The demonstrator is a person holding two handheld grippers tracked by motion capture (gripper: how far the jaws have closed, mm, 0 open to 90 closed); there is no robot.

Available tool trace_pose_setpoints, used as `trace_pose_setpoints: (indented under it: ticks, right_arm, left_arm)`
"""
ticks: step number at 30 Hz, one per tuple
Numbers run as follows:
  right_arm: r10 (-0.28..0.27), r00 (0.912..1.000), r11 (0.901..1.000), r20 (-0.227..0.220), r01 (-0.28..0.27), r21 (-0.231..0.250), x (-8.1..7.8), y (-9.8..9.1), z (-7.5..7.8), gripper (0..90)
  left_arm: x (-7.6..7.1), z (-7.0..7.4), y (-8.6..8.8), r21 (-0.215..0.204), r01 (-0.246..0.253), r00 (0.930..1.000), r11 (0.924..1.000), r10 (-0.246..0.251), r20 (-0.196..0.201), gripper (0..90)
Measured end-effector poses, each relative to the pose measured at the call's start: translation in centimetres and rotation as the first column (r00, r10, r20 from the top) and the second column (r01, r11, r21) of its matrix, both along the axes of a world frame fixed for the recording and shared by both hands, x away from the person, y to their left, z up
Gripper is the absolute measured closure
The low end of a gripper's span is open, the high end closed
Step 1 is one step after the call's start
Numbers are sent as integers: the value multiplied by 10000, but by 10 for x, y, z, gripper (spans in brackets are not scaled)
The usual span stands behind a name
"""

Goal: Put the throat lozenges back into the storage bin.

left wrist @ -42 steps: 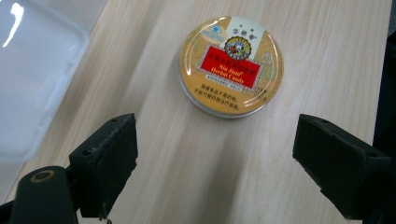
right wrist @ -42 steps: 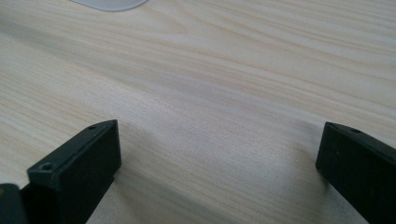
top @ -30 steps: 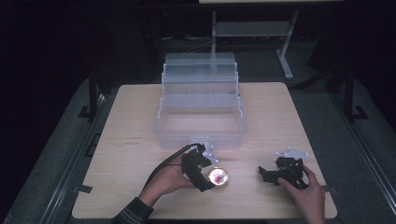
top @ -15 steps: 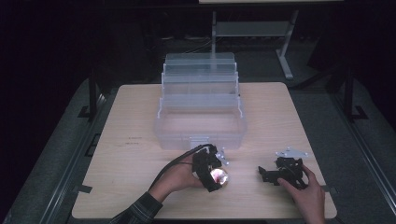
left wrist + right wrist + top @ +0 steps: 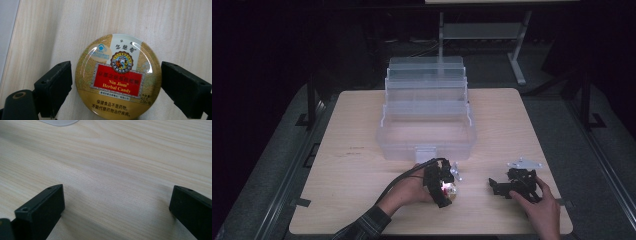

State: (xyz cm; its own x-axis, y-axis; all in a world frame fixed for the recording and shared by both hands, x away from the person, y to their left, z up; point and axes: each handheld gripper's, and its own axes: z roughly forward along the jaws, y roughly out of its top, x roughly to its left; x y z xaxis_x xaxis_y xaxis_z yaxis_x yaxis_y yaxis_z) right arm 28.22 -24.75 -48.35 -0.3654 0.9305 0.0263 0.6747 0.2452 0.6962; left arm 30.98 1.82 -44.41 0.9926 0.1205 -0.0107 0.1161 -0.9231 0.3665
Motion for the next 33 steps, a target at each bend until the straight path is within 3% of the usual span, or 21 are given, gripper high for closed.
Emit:
trace_pose_setpoints:
  ticks: [8,24,33]
  right_arm:
    - [-4,10000,10000,-5,4,3,0,0,0,0]
    - [-6,10000,10000,-8,6,3,0,0,0,0]
    - [-10,10000,10000,-10,10,8,0,0,0,0]
  left_arm:
    - [0,-3,-2,191,81,10000,9998,-82,49,131]
    - [2,-3,1,150,54,10000,9999,-53,-17,194]
    - [4,8,11,-142,-203,9998,9997,202,-84,195]
